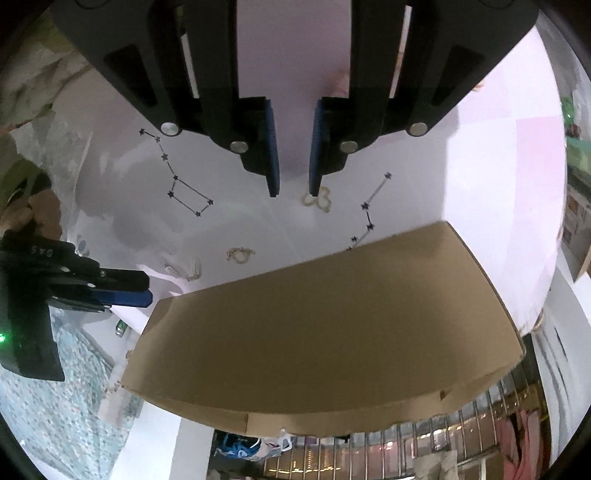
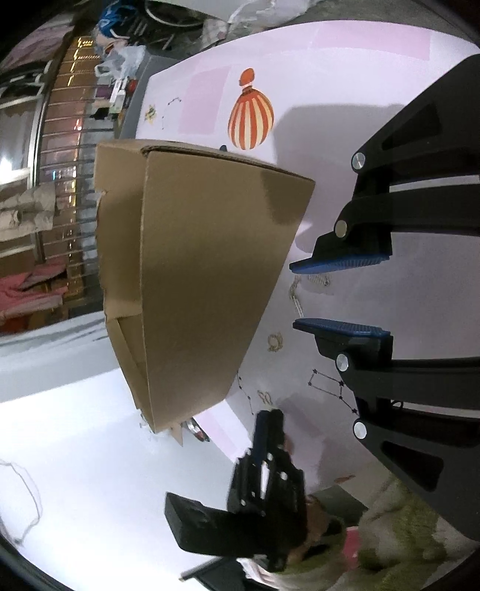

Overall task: Organize jewelry
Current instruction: 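Position the right gripper over a silver chain earring while the left gripper aligns over the gold butterfly earring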

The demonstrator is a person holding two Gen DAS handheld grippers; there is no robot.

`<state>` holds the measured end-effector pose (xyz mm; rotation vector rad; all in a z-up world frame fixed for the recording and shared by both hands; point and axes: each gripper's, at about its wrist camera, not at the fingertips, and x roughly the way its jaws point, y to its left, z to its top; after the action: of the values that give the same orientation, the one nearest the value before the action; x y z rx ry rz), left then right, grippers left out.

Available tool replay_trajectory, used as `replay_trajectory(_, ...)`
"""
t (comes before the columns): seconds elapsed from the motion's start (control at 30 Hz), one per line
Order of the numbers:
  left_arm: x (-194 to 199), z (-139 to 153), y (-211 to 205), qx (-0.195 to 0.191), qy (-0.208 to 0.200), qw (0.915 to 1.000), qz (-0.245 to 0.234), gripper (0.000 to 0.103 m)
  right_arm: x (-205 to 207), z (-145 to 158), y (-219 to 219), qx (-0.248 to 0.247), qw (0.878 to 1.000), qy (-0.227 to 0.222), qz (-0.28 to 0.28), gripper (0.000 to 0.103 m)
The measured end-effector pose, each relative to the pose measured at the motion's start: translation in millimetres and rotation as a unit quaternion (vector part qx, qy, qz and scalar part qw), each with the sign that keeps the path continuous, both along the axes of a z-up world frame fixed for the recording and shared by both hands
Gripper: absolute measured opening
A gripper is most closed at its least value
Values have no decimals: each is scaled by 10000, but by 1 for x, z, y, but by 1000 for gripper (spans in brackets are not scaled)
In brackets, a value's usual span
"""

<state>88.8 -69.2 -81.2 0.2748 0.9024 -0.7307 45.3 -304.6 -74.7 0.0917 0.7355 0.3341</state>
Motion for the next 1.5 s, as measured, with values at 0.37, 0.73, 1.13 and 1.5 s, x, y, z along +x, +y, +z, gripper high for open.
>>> replay_trajectory(0.37,9,-5,0,-66,1,9999,142,15,9,-15,8,-16,9996,265,-26,25)
replay_trajectory(0.73,12,-6,-4,-81,-133,9996,224,20,5,-19,9,-11,9996,283,-21,25)
replay_trajectory(1.13,10,-7,-14,196,-478,9984,225,27,6,-18,7,2,9997,257,-32,25)
replay_trajectory(1.5,10,-4,-18,205,-453,9986,182,15,5,-18,7,6,9997,255,-30,25)
